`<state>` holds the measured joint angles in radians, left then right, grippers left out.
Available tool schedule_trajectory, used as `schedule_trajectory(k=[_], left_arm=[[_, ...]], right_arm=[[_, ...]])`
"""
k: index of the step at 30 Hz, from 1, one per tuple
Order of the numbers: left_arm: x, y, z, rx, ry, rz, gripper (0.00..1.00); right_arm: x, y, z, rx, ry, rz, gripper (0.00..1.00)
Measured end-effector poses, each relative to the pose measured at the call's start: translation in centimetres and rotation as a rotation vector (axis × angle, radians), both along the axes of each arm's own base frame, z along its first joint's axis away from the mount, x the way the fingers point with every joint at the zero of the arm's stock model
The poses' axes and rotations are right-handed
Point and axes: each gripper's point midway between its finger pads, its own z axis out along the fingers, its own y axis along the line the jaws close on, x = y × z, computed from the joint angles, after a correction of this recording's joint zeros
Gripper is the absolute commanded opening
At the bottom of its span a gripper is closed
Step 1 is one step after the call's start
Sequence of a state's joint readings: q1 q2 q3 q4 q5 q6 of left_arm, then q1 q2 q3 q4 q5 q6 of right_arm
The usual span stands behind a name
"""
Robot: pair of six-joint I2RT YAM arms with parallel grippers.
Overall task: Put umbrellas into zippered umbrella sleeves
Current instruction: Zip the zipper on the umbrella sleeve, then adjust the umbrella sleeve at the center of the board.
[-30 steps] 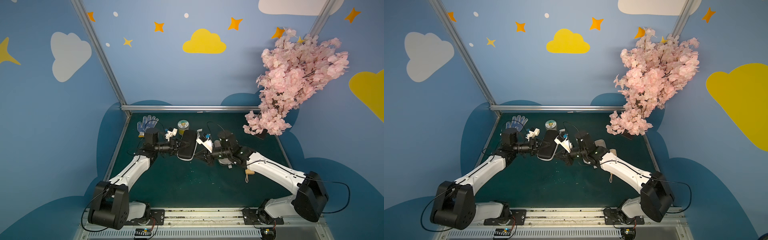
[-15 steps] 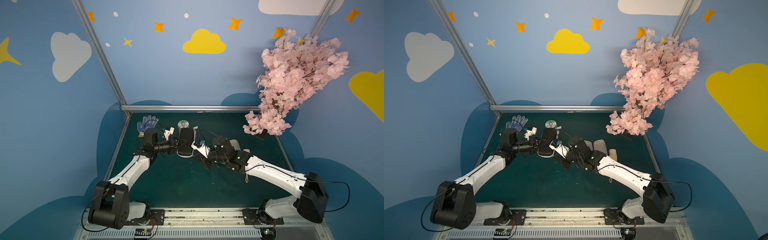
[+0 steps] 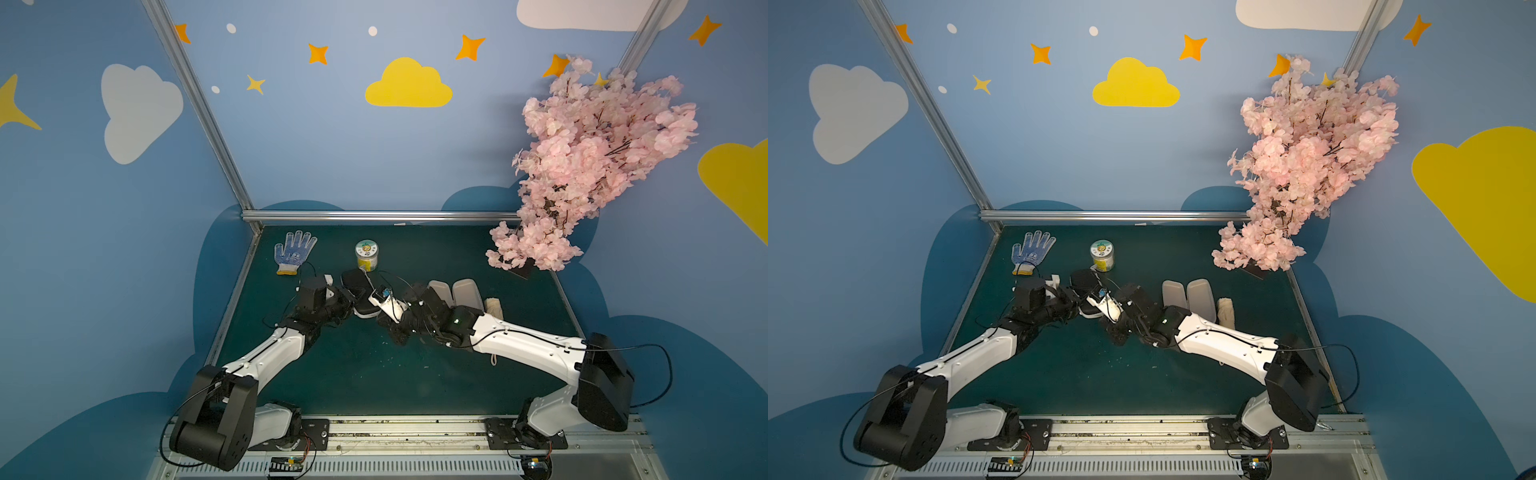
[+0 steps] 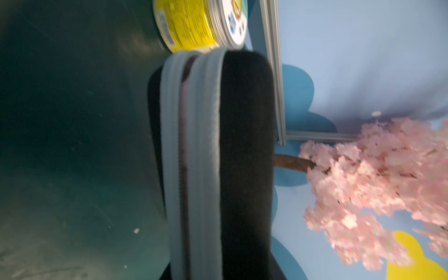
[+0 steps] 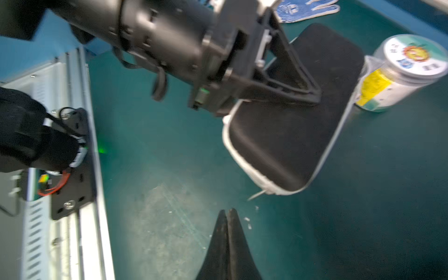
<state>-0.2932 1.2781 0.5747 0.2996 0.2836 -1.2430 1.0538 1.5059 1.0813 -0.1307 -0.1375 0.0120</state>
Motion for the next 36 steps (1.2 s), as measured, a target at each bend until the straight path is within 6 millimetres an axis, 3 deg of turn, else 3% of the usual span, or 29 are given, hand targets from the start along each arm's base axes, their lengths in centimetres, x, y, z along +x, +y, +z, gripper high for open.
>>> schedule_trajectory(k=[3, 6, 10, 13, 15, 19, 21, 24, 30, 36], left_arm=[[0.5, -0.4, 0.3, 0.033, -0.044, 0.063, 0.03], [0.6, -0.9, 0.2, 0.016, -0.069, 0.099, 0.03], [0.6, 0.0, -1.0, 0.023, -0.048, 0.153, 0.03], [1.0, 0.2, -0.5, 0.03, -0.055, 0.157, 0.03], [1.2, 0.0, 0.3, 0.025, -0.069, 0.14, 0.03], [1.2, -1.0, 2.5, -0.011, -0.106, 0.092, 0.03], [1.1, -1.3, 3.2, -0.025, -0.117, 0.075, 0.03], [0.8, -1.7, 3.6, -0.035, -0.123, 0.06, 0.03], [0.5, -2.5, 3.9, -0.048, -0.121, 0.042, 0.03], [0.3, -3.2, 4.4, -0.063, -0.125, 0.029, 0.03]], right_arm=[[-1.1, 1.2, 0.8, 0.046, 0.058, 0.019, 0.0], [-0.7, 1.9, 1.3, 0.066, 0.109, -0.013, 0.0], [0.4, 0.9, 1.3, 0.046, 0.145, -0.063, 0.02], [1.7, -1.4, 1.8, 0.032, 0.14, -0.121, 0.27], [2.5, -3.4, 2.2, 0.038, 0.128, -0.157, 0.38], [4.4, -7.1, 1.5, 0.064, 0.132, -0.235, 0.51], [4.6, -7.7, 0.4, 0.061, 0.142, -0.248, 0.54], [4.2, -7.0, -0.6, 0.065, 0.174, -0.222, 0.56], [4.8, -4.8, -0.6, 0.097, 0.189, -0.22, 0.55], [5.7, -3.7, -0.3, 0.133, 0.167, -0.242, 0.47]])
